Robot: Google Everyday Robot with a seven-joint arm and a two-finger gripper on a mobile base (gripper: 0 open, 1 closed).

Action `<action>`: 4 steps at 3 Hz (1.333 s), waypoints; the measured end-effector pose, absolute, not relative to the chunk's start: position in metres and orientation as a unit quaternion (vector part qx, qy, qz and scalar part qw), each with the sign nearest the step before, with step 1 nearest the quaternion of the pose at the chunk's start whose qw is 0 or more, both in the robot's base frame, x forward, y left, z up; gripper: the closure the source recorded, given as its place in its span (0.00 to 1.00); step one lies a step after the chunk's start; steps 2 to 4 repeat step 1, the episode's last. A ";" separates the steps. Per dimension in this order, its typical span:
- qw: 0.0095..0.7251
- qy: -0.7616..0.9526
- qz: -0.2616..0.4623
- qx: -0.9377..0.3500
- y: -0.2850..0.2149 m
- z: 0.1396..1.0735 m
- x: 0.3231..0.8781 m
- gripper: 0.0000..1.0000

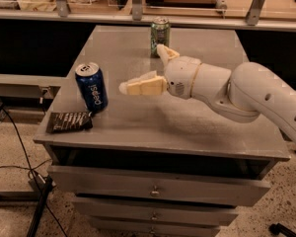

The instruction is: Move pepsi can near rxbar chocolate

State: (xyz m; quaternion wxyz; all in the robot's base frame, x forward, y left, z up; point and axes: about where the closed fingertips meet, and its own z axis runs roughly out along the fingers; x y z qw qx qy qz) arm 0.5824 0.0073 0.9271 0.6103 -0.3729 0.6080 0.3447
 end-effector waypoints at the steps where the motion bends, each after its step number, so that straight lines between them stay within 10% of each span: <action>1: 0.610 0.608 0.345 -0.373 0.007 0.927 0.582 0.00; 4: 0.610 0.608 0.345 -0.373 0.007 0.927 0.582 0.00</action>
Offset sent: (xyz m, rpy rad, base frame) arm 0.0000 0.0000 0.0000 0.0000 0.0000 0.0000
